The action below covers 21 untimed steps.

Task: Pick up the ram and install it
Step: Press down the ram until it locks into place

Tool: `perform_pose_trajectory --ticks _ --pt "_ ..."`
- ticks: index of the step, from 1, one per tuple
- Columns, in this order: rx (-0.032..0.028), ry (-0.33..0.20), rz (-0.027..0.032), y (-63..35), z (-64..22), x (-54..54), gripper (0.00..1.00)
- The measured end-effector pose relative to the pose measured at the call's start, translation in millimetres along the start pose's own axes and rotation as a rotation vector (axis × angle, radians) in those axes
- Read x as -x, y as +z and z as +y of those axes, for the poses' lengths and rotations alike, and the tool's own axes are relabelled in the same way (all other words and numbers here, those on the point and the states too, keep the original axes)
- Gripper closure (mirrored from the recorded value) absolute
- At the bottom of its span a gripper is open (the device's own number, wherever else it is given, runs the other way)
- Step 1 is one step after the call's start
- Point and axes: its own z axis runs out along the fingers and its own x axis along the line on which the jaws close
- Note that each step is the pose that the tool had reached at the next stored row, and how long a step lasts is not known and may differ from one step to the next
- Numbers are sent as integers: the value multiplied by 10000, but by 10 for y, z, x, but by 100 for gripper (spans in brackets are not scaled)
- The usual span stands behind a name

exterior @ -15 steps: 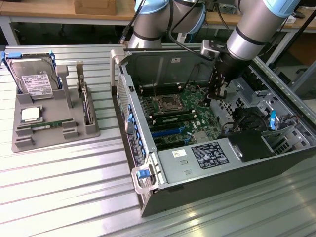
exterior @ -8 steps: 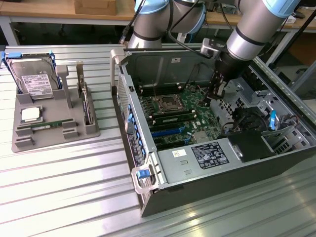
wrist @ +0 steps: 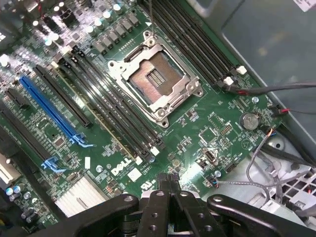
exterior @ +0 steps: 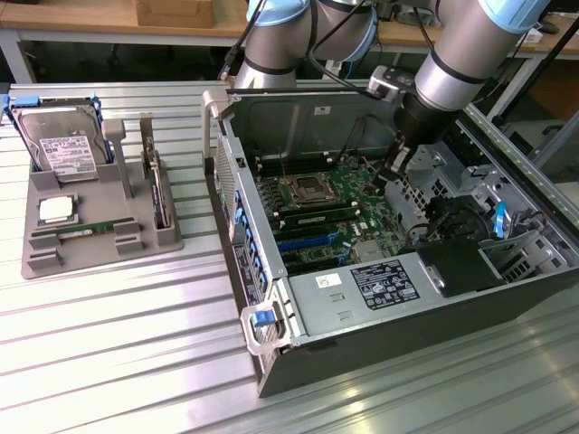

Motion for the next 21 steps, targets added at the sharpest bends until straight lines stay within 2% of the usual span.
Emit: perform_pose_trajectory --ticks 3,7,11,13,21 --pt "-29 673 -59 0 0 0 90" --pt "-54 1272 -113 1 0 0 90" --pt "-113 2519 -217 1 0 0 90" --pt "-126 2807 -242 1 0 0 90" --pt "-215 4895 -426 2 0 0 90"
